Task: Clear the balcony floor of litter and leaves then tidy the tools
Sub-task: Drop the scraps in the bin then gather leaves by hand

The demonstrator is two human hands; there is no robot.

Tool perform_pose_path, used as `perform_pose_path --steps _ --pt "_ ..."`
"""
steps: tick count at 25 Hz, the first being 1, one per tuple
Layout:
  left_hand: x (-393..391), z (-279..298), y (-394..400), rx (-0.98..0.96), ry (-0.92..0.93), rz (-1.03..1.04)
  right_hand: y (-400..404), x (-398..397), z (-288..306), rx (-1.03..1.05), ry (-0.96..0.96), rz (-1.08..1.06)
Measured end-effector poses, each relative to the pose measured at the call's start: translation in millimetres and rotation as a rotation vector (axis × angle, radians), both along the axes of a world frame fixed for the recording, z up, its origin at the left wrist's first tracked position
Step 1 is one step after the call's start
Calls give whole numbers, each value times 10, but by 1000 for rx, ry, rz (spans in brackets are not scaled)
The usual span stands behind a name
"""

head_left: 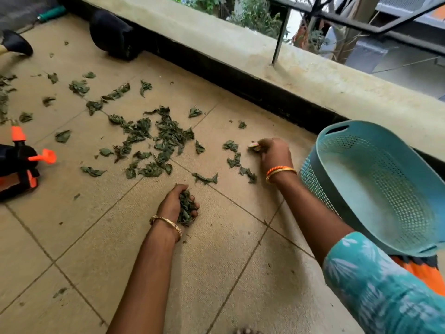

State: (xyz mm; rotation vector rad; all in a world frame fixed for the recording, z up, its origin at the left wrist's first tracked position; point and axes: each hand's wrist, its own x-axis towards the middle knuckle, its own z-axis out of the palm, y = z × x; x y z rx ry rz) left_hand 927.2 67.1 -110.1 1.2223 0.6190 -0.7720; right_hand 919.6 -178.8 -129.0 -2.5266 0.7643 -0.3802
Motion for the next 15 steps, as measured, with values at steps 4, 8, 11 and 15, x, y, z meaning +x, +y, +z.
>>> perform_pose_path --steps 4,8,11,15 --pt "10 18 -160 -86 -18 26 223 -88 284 309 -229 -240" --pt "-35 71 -298 -225 -50 -21 846 -279 477 895 -329 -177" --pt "-12 122 -363 -289 -94 -39 1248 -363 406 861 -214 -46" --pt "9 130 -362 -256 -48 15 1306 -444 323 390 -31 261"
